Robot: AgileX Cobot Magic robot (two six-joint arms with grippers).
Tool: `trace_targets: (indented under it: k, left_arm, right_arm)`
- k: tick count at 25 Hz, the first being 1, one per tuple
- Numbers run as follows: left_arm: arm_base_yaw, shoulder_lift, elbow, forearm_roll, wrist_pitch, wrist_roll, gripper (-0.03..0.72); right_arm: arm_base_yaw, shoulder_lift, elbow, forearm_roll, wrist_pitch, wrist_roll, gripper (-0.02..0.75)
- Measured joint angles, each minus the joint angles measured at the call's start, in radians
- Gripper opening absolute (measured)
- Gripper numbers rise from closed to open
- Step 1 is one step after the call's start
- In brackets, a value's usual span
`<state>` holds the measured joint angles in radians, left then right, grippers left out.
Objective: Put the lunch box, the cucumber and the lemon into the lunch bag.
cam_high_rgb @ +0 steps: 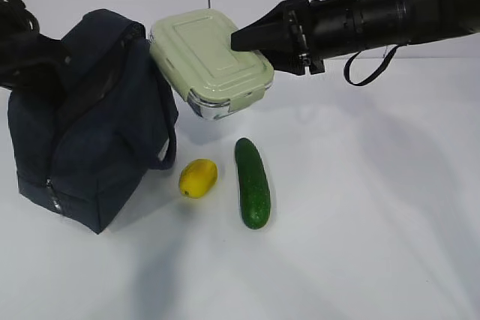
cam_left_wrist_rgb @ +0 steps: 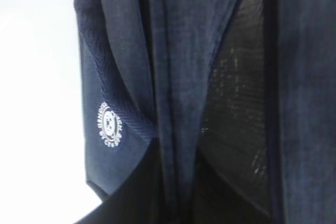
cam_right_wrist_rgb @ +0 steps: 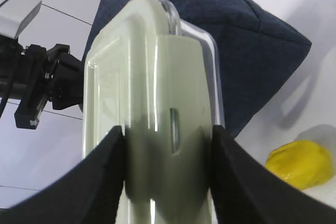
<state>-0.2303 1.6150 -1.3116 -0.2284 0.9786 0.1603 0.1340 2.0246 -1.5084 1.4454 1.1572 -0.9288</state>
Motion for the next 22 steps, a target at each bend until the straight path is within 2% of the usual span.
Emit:
trace_targets:
  k: [9, 22]
  left_arm:
    - [-0.003, 0.036, -0.016, 0.000, 0.002, -0.004, 0.020]
    - [-0.062, 0.095, -0.078, 0.005, -0.009, -0.009, 0.020]
  right_arm:
    - [0.011, 0.000, 0.000, 0.000, 0.000, 0.001, 0.354]
    - [0.018, 0.000, -0.001, 0.002, 0.000, 0.005, 0.354]
